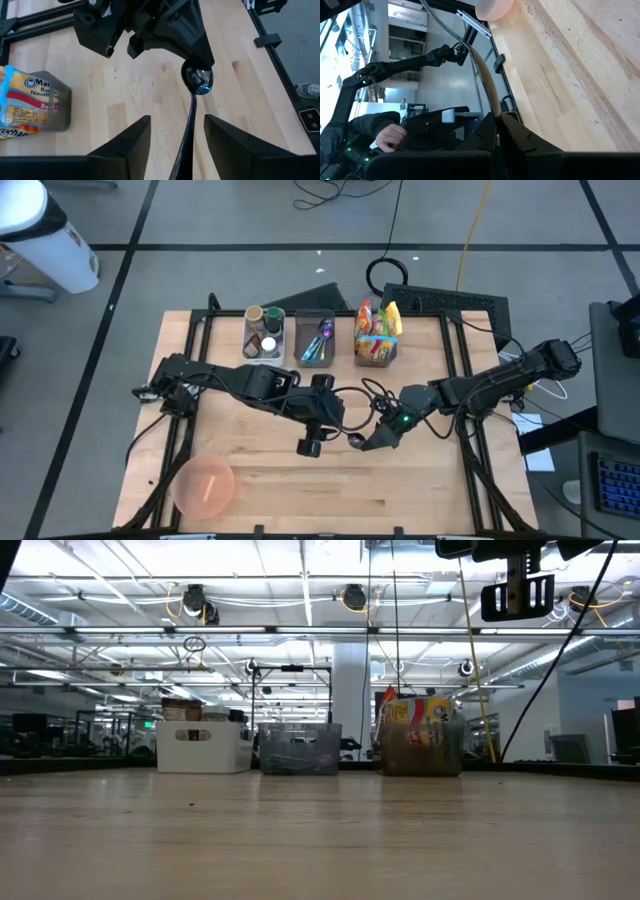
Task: Pick & Place Food Item
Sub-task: Put the black spoon into the left black bin
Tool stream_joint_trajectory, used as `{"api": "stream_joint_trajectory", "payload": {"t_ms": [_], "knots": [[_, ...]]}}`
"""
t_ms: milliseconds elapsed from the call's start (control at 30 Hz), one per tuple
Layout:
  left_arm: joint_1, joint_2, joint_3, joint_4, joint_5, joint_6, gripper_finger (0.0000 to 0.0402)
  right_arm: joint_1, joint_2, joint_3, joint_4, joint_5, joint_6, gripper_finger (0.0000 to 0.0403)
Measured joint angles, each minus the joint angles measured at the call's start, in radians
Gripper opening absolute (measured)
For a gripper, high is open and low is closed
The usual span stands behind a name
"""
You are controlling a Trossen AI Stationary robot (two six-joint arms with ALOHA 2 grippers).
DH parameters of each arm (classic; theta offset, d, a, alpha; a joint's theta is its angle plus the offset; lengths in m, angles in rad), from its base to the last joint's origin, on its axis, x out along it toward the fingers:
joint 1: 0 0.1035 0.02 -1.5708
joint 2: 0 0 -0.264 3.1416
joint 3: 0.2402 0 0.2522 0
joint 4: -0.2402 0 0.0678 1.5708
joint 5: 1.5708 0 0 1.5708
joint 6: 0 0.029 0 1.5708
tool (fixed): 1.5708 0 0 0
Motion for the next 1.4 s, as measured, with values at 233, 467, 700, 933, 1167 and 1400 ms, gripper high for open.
{"api": "stream_joint_trajectory", "payload": {"t_ms": [233,467,700,933,1167,1400], "knots": [[0.0,0.0,0.0,-0.037,0.001,0.008,0.0176,0.0,0.0,0.0,0.0,-0.001,-0.003,0.0],[0.0,0.001,0.0,-0.05,0.001,0.0,0.0182,0.0,0.0,0.0,0.0,-0.011,-0.009,0.0],[0.0,0.001,0.0,-0.05,0.001,-0.01,0.0146,0.0,0.0,0.0,0.0,-0.023,-0.011,0.0],[0.0,0.001,0.0,-0.05,0.004,-0.015,0.0102,-0.001,0.0,0.0,0.0,-0.023,-0.01,0.0],[0.002,0.001,0.0,-0.05,0.036,-0.016,0.0071,-0.001,0.0,-0.001,-0.002,-0.023,-0.011,0.0],[0.0,0.001,0.0,-0.05,0.062,-0.023,0.0032,-0.002,0.0,-0.002,-0.004,-0.019,-0.014,0.0]]}}
